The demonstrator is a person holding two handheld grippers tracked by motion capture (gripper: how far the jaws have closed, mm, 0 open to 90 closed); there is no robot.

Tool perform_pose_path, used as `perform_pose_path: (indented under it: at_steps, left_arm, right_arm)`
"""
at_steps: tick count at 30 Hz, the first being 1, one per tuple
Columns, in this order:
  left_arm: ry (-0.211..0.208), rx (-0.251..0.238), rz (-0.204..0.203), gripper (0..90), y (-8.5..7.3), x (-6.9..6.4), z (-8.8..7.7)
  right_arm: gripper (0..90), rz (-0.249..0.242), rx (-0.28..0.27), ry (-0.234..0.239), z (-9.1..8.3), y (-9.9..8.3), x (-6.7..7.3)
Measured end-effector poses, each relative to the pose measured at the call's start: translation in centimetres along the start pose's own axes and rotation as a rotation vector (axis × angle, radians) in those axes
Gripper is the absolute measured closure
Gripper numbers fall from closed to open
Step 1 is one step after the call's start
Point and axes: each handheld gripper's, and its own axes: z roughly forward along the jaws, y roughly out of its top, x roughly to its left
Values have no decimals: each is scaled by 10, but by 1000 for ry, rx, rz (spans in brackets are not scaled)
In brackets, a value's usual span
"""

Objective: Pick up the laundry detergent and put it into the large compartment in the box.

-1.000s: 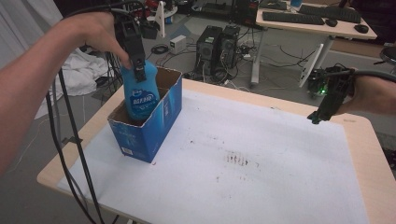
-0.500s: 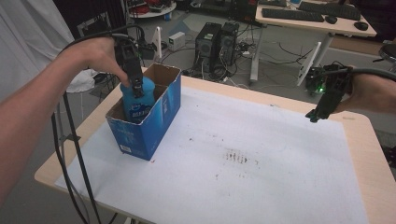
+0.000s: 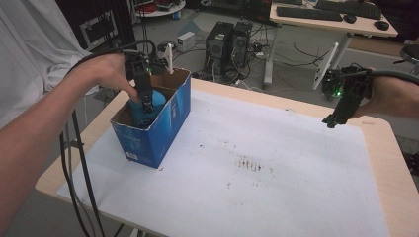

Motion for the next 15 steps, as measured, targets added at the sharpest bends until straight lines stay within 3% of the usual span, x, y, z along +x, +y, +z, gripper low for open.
perform_pose_path:
  at_steps: [15]
  left_arm:
    - [17,-3,30,379,-5,0,16]
  right_arm:
    - [110,-3,-2,0,1,1,0]
